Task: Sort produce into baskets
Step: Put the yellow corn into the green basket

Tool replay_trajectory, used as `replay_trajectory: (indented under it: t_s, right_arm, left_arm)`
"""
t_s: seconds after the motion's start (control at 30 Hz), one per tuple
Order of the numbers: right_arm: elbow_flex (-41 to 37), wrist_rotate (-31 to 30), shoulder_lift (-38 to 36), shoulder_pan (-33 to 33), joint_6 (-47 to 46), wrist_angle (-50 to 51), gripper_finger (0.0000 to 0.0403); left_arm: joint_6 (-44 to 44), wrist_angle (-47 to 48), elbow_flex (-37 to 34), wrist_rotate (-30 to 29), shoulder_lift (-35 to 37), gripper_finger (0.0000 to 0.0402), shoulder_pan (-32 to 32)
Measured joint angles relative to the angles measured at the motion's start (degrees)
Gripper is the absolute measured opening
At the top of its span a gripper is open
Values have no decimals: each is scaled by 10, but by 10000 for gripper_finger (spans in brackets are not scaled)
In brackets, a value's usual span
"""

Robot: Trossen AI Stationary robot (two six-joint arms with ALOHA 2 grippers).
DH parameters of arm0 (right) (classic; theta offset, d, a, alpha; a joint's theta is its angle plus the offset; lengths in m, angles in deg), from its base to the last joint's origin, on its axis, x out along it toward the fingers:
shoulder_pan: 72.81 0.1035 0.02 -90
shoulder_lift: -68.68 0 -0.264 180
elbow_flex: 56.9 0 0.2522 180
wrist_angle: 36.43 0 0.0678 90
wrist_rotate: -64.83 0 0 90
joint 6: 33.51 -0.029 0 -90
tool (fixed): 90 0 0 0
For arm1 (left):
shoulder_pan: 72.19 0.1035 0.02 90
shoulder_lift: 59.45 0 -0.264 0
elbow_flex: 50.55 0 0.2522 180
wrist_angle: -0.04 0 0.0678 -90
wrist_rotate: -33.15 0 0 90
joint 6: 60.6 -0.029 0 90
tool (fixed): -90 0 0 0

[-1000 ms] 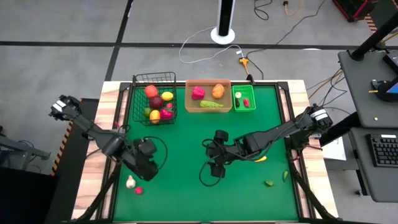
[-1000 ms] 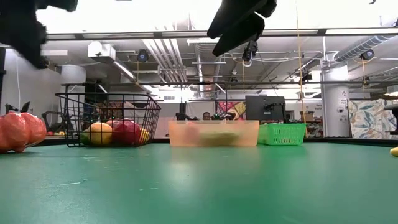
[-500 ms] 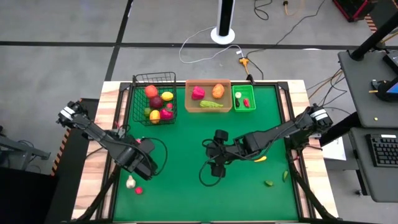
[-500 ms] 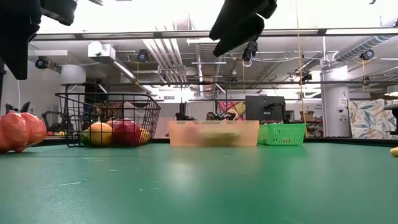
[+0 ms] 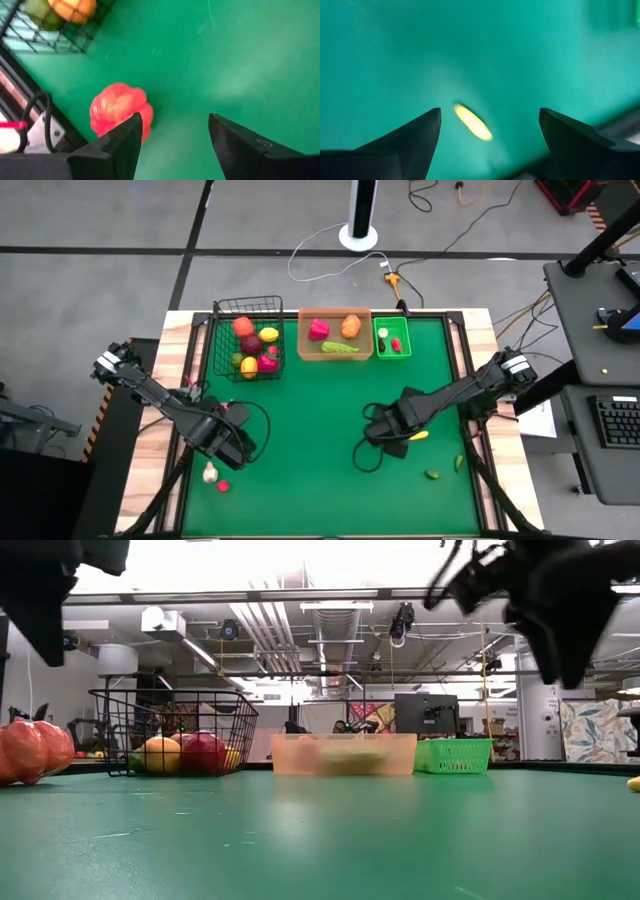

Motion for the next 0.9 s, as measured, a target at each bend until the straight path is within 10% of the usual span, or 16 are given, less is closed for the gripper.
replay_trajectory:
  t_s: [0.23,0.9]
  right_arm:
    - [-77,45,-23,30,143,-17,327]
    - [-242,85,-20,26,164,-166,326]
  left_arm:
    - [-9,-21,3,-36,0,210,-1]
    - [-31,-35,4,-82,0,210,-1]
